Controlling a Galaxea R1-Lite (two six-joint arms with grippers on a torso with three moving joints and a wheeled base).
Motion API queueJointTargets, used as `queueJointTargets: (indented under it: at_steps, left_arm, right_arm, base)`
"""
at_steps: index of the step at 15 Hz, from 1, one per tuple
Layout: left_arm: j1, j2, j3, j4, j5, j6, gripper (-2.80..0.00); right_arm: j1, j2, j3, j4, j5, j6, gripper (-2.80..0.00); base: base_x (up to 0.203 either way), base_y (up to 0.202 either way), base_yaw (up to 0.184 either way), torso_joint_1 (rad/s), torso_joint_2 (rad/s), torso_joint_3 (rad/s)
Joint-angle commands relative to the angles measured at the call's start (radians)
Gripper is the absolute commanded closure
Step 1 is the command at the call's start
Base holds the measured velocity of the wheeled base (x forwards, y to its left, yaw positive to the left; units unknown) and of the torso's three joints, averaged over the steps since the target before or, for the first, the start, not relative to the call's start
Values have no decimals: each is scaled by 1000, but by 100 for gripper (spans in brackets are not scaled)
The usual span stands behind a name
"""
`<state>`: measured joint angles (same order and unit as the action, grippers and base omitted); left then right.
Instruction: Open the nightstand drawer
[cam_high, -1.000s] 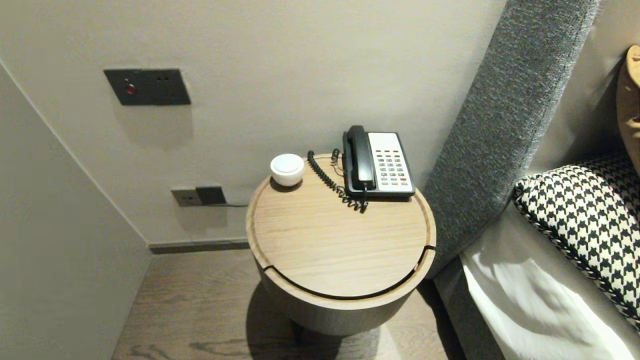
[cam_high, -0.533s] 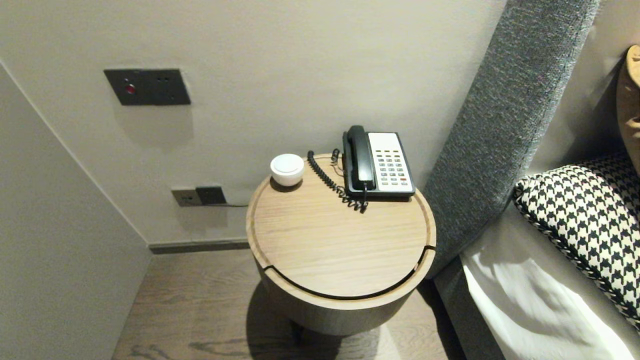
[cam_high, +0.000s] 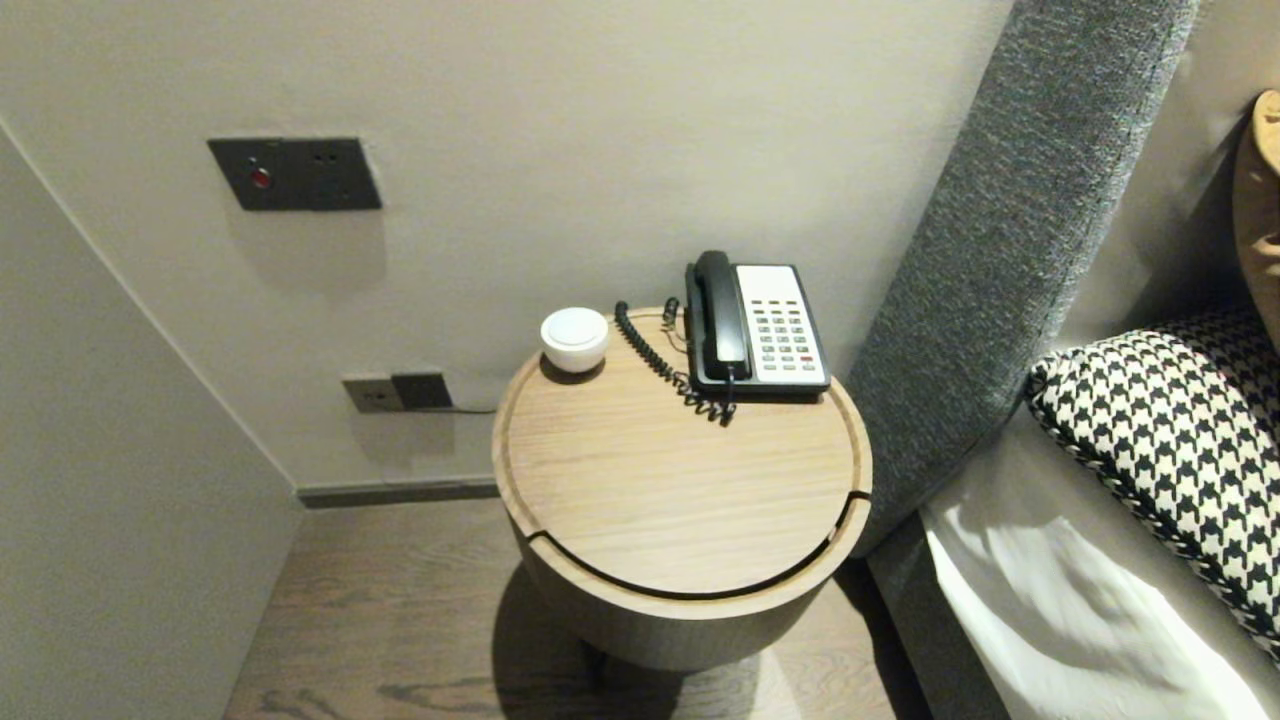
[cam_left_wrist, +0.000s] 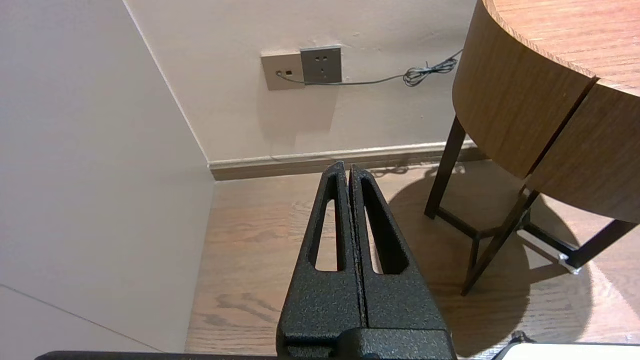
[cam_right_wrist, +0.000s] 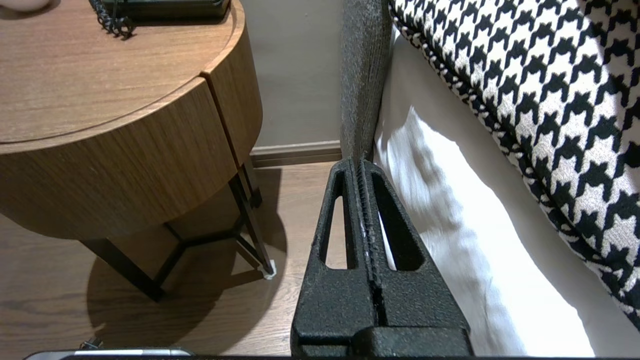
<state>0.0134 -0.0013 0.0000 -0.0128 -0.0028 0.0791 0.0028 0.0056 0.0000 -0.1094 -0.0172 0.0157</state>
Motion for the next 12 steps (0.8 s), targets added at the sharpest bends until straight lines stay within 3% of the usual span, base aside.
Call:
queueJointTargets:
  at_steps: [1,7,9,12]
  left_arm:
    - [0,0,0,0,1,1,0]
    - [0,0,0,-1,1,1,0]
    - [0,0,0,-1,1,1,0]
    - [0,0,0,-1,0,1,0]
  right_arm:
    - [0,49,36,-24,-1,3,0]
    - [9,539,-10,-545,-13,-22,0]
    - [21,683,-100,-632,-22,-40,0]
    - [48,861,-252,-626,-23,-82,0]
  base:
    - [0,0,0,0,0,0]
    - [0,0,0,0,0,0]
    - [0,0,0,0,0,0]
    - [0,0,0,0,0,0]
